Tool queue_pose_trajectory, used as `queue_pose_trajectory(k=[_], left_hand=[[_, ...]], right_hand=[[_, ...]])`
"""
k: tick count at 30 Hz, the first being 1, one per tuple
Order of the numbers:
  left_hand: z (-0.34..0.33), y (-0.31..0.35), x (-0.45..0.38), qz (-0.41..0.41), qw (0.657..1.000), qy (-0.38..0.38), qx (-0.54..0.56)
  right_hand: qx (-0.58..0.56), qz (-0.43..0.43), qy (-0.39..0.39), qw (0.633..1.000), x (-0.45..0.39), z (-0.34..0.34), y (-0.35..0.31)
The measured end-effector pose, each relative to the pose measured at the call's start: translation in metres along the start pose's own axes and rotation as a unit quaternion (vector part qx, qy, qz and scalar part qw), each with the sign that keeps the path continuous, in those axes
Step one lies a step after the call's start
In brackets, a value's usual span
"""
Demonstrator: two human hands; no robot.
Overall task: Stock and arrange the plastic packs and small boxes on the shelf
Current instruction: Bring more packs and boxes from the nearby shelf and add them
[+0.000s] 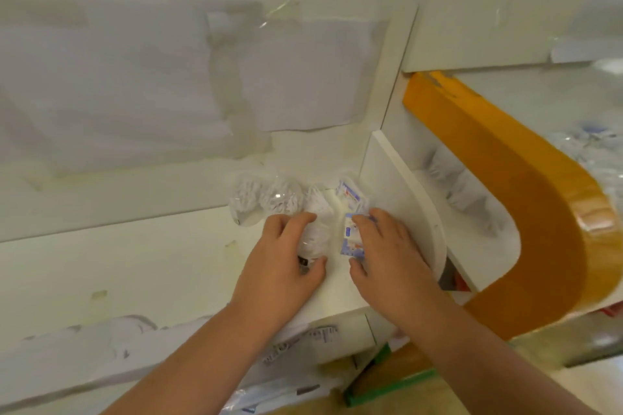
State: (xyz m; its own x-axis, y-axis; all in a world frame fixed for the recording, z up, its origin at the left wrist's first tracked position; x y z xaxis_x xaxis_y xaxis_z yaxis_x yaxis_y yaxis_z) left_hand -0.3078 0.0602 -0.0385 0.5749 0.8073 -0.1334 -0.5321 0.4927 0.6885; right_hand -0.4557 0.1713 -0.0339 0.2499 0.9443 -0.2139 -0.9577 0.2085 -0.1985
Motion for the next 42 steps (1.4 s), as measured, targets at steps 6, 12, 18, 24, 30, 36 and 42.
queue_pose_trajectory(k=[6, 12, 18, 24, 30, 36, 42], left_hand=[[0.035, -0.003, 0.015, -0.027, 0.999, 0.017, 0.023], [0.056, -0.002, 0.018, -0.053, 0.998, 0.022, 0.031], [0.052, 0.017, 0.025, -0.086, 0.996, -0.005, 0.038], [0.027, 0.063, 0.038, -0.144, 0.988, -0.045, 0.038], [-0.001, 0.135, 0.076, -0.235, 0.964, -0.103, 0.067], [-0.047, 0.207, 0.124, -0.307, 0.936, -0.152, 0.079], [-0.118, 0.268, 0.151, -0.258, 0.946, -0.175, 0.088]], right_hand=[[0.092, -0.006, -0.011, 0.996, -0.011, 0.002, -0.004], [-0.022, -0.040, -0.041, 0.998, -0.003, -0.006, -0.009], [-0.114, -0.094, 0.056, 0.987, 0.050, 0.010, -0.019], [-0.121, -0.175, 0.110, 0.971, 0.131, 0.052, -0.010], [-0.135, -0.214, 0.090, 0.963, 0.217, 0.091, 0.007], [-0.114, -0.280, 0.149, 0.941, 0.289, 0.126, 0.061], [-0.111, -0.294, 0.177, 0.933, 0.350, 0.157, 0.117]])
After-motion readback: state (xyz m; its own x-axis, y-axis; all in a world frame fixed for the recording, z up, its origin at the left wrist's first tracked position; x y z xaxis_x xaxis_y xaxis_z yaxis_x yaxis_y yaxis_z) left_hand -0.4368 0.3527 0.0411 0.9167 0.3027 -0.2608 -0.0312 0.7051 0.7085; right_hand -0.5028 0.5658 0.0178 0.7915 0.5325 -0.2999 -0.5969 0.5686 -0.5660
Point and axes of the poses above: each hand's wrist, its own x-axis away from the middle knuckle, its own z-axis out of the back of the hand, y = z × x, the point moved 3 cm from there along -x, towards the middle knuckle, and after that the axes turned 14 degrees about z, right-handed, at the moved point
